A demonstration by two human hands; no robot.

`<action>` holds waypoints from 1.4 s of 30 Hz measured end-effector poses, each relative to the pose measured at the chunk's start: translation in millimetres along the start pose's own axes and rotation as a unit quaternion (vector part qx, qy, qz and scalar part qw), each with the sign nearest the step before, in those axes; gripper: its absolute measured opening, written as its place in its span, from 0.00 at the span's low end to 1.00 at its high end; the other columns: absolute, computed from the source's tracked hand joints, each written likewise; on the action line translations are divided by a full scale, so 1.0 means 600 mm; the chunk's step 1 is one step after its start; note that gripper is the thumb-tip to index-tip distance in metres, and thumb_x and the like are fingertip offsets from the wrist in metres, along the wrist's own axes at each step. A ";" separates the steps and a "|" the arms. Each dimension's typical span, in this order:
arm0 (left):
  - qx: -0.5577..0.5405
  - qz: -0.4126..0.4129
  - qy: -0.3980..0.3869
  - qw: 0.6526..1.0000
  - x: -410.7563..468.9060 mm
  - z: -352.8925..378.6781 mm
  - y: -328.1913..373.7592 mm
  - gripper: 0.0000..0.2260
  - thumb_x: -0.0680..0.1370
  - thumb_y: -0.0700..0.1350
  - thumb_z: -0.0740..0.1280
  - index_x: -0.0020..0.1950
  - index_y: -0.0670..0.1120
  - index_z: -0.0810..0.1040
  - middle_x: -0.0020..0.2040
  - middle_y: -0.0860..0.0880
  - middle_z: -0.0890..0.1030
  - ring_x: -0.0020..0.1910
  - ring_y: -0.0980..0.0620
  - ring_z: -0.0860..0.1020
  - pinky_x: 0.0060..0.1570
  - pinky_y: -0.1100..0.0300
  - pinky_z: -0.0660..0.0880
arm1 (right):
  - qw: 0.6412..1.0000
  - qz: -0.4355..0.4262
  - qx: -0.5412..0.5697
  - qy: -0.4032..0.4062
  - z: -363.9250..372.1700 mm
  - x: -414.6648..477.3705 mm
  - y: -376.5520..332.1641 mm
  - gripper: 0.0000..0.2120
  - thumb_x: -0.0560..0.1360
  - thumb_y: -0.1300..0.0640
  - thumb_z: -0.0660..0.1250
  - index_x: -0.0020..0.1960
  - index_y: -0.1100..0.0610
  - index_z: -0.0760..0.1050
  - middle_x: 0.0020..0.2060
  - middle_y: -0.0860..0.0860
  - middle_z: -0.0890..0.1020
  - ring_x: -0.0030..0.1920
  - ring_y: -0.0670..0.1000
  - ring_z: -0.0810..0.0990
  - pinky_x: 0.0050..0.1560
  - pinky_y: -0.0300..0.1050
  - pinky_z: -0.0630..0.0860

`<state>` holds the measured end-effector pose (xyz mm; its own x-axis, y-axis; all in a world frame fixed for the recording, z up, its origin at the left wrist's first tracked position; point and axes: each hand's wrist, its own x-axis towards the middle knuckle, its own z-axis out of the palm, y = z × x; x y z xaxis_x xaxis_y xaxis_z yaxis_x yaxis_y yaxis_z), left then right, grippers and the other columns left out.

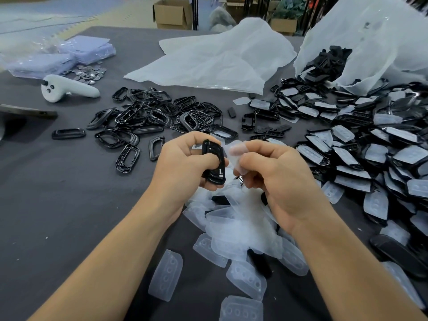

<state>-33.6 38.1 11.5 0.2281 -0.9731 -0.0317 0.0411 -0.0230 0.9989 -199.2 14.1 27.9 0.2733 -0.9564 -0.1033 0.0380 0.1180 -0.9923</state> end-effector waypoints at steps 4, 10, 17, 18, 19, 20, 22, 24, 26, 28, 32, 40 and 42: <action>0.001 -0.002 0.001 1.000 -0.001 0.001 -0.001 0.13 0.75 0.27 0.66 0.47 0.44 0.83 0.34 0.44 0.85 0.27 0.47 0.81 0.24 0.61 0.75 | 1.000 0.001 -0.015 -0.006 0.000 -0.002 -0.003 0.18 0.69 0.72 0.63 0.45 0.57 0.88 0.29 0.52 0.77 0.29 0.45 0.71 0.29 0.35 0.68; -0.001 -0.002 -0.006 1.000 -0.004 0.007 -0.001 0.15 0.75 0.27 0.66 0.46 0.47 0.84 0.36 0.43 0.86 0.27 0.47 0.82 0.25 0.61 0.76 | 1.000 0.012 0.024 0.001 0.000 -0.004 -0.006 0.18 0.69 0.73 0.60 0.35 0.55 0.84 0.30 0.50 0.77 0.28 0.44 0.69 0.29 0.35 0.65; 0.011 -0.003 -0.009 1.000 -0.006 0.014 -0.004 0.15 0.75 0.27 0.66 0.48 0.46 0.83 0.38 0.43 0.87 0.28 0.49 0.83 0.25 0.61 0.77 | 0.998 0.021 0.050 -0.026 -0.006 -0.001 -0.008 0.15 0.72 0.69 0.67 0.34 0.52 0.83 0.28 0.47 0.76 0.33 0.47 0.70 0.38 0.42 0.67; 0.012 -0.003 -0.007 1.000 -0.006 0.014 -0.004 0.15 0.75 0.27 0.66 0.48 0.47 0.84 0.38 0.43 0.87 0.28 0.49 0.83 0.25 0.61 0.77 | 0.998 0.016 0.048 -0.031 -0.007 -0.001 -0.008 0.15 0.74 0.68 0.69 0.35 0.52 0.84 0.30 0.48 0.78 0.35 0.48 0.72 0.40 0.42 0.70; 0.013 -0.003 -0.004 1.000 -0.006 0.014 -0.005 0.16 0.75 0.27 0.67 0.47 0.48 0.84 0.39 0.43 0.87 0.28 0.48 0.82 0.25 0.60 0.77 | 0.998 0.010 0.048 -0.033 -0.007 -0.001 -0.008 0.14 0.75 0.66 0.70 0.36 0.52 0.84 0.32 0.49 0.81 0.37 0.48 0.75 0.42 0.41 0.73; 0.013 -0.004 0.000 1.000 -0.006 0.015 -0.005 0.16 0.75 0.28 0.67 0.47 0.49 0.84 0.38 0.43 0.87 0.28 0.47 0.82 0.26 0.60 0.77 | 0.998 0.003 0.051 -0.033 -0.007 -0.002 -0.007 0.12 0.76 0.65 0.70 0.37 0.52 0.85 0.36 0.50 0.84 0.39 0.48 0.77 0.44 0.42 0.75; 0.015 -0.003 0.012 1.000 -0.006 0.016 -0.007 0.16 0.76 0.28 0.67 0.47 0.49 0.84 0.35 0.45 0.86 0.28 0.46 0.82 0.27 0.59 0.78 | 0.998 -0.008 0.056 -0.028 -0.007 -0.002 -0.006 0.09 0.76 0.63 0.72 0.40 0.53 0.86 0.40 0.52 0.85 0.41 0.48 0.80 0.47 0.44 0.77; 0.018 -0.001 0.020 1.000 -0.007 0.017 -0.009 0.15 0.76 0.28 0.67 0.49 0.48 0.83 0.34 0.46 0.85 0.30 0.44 0.83 0.28 0.57 0.79 | 0.998 -0.023 0.050 -0.016 -0.005 -0.003 -0.006 0.08 0.76 0.62 0.73 0.39 0.53 0.86 0.37 0.50 0.85 0.39 0.46 0.80 0.43 0.40 0.77; 0.022 0.002 0.014 1.000 -0.008 0.019 -0.010 0.13 0.78 0.30 0.68 0.50 0.48 0.83 0.36 0.45 0.86 0.32 0.44 0.84 0.31 0.56 0.81 | 0.997 -0.028 0.070 -0.007 -0.002 -0.005 -0.007 0.10 0.75 0.64 0.73 0.37 0.54 0.86 0.32 0.48 0.83 0.32 0.42 0.79 0.34 0.33 0.75; 0.021 0.000 -0.005 1.000 -0.011 0.023 -0.008 0.11 0.78 0.33 0.71 0.50 0.49 0.84 0.37 0.43 0.87 0.34 0.46 0.84 0.33 0.56 0.81 | 0.995 -0.017 0.100 -0.007 0.004 -0.008 -0.005 0.10 0.75 0.65 0.73 0.37 0.56 0.86 0.29 0.48 0.81 0.27 0.42 0.75 0.27 0.32 0.73; -0.022 -0.014 -0.050 0.998 -0.021 0.030 -0.002 0.06 0.79 0.38 0.74 0.53 0.48 0.83 0.40 0.43 0.87 0.39 0.45 0.87 0.35 0.57 0.82 | 0.997 -0.022 0.061 0.052 0.015 -0.008 0.006 0.08 0.73 0.65 0.76 0.36 0.55 0.83 0.28 0.50 0.81 0.25 0.44 0.74 0.26 0.33 0.70; -0.080 -0.024 -0.086 0.993 -0.025 0.035 0.002 0.14 0.79 0.30 0.68 0.62 0.43 0.81 0.46 0.42 0.88 0.45 0.47 0.87 0.44 0.55 0.84 | 0.986 -0.073 -0.026 0.148 0.001 0.011 0.016 0.10 0.71 0.59 0.80 0.33 0.54 0.82 0.26 0.48 0.77 0.29 0.45 0.71 0.30 0.36 0.70; -0.091 -0.037 -0.088 0.991 -0.024 0.034 0.002 0.19 0.79 0.25 0.63 0.64 0.42 0.81 0.49 0.41 0.87 0.48 0.46 0.87 0.48 0.52 0.84 | 0.986 -0.073 -0.021 0.149 -0.004 0.013 0.014 0.11 0.71 0.60 0.80 0.33 0.54 0.82 0.25 0.47 0.75 0.27 0.44 0.69 0.29 0.35 0.68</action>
<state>-56.9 47.5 13.8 0.0460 -0.9955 -0.0828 0.2304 -0.0700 0.9706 -199.2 7.0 18.4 -0.0268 -0.9991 0.0323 0.0145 -0.0327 -0.9994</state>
